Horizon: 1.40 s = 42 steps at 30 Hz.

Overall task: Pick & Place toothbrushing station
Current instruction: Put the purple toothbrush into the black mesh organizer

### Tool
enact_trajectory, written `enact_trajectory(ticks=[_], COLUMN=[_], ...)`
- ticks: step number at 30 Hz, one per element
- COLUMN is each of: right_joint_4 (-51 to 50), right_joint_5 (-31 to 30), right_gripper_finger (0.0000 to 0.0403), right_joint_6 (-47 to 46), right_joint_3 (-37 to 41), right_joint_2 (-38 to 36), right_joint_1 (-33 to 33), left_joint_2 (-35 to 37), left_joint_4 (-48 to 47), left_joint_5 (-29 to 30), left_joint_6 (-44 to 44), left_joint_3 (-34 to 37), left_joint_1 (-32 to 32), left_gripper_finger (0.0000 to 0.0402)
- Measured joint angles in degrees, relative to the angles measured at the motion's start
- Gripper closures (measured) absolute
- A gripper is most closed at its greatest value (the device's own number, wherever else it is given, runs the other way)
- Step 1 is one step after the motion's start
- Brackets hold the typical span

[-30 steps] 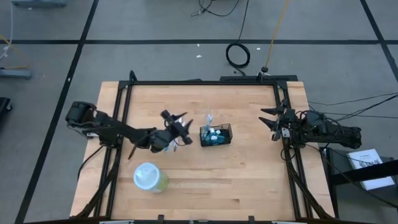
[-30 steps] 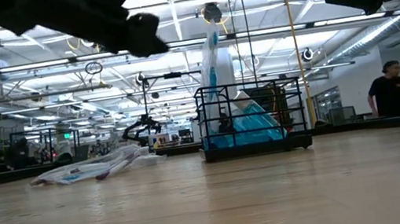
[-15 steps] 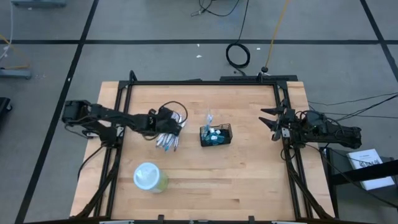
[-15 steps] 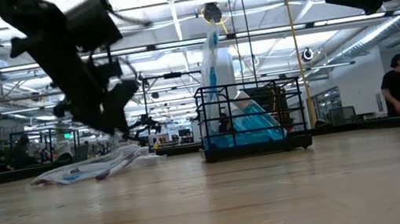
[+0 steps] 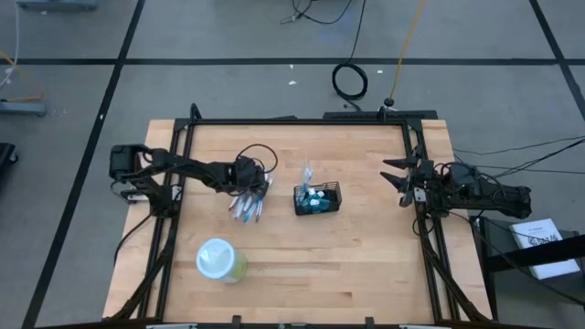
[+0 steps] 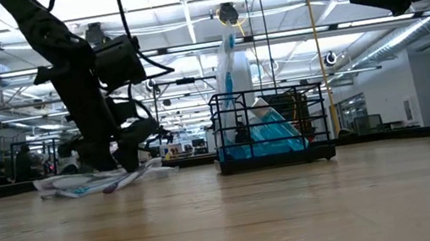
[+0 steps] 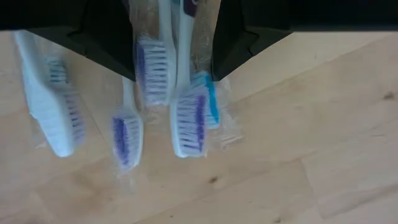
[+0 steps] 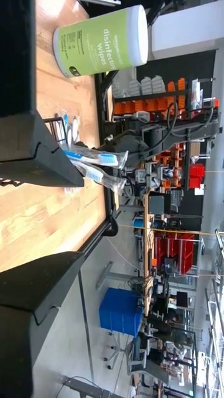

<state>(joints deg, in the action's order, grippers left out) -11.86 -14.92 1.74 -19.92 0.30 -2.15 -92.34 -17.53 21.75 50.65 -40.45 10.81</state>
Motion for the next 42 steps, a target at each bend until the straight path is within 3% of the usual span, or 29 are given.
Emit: enact_trajectory(ticks=[7,12,15,21,24,32,37,42], right_joint_4=[0.0,0.0,0.0,0.0,0.0,0.0,0.0,0.0], right_joint_5=[0.0,0.0,0.0,0.0,0.0,0.0,0.0,0.0], right_gripper_finger=[0.0232,0.0232,0.0232,0.0232,0.0232,0.0232,0.0232,0.0232], right_joint_6=[0.0,0.0,0.0,0.0,0.0,0.0,0.0,0.0], right_joint_3=[0.0,0.0,0.0,0.0,0.0,0.0,0.0,0.0], right_joint_2=[0.0,0.0,0.0,0.0,0.0,0.0,0.0,0.0], right_joint_1=[0.0,0.0,0.0,0.0,0.0,0.0,0.0,0.0], left_joint_2=[2.3,3.3,4.2,5.1,5.1,5.0,6.6,10.4], left_joint_4=[-1.2,-0.9,1.1,14.2,14.9,3.8,3.5,-5.5], left_joint_5=[4.4,4.2,0.7,-10.1,-10.6,-1.7,-4.5,-6.8], left_joint_6=[-2.3,-2.6,-5.1,-11.4,-12.6,-5.1,-8.2,-8.0], left_joint_3=[0.1,-0.6,-0.9,-1.0,-1.0,-1.0,-1.0,-1.0], left_joint_1=[0.5,0.4,0.5,0.0,-0.1,1.0,0.7,0.7], left_gripper_finger=[0.0204,0.0204,0.0204,0.0204,0.0204,0.0216,0.024,0.0263])
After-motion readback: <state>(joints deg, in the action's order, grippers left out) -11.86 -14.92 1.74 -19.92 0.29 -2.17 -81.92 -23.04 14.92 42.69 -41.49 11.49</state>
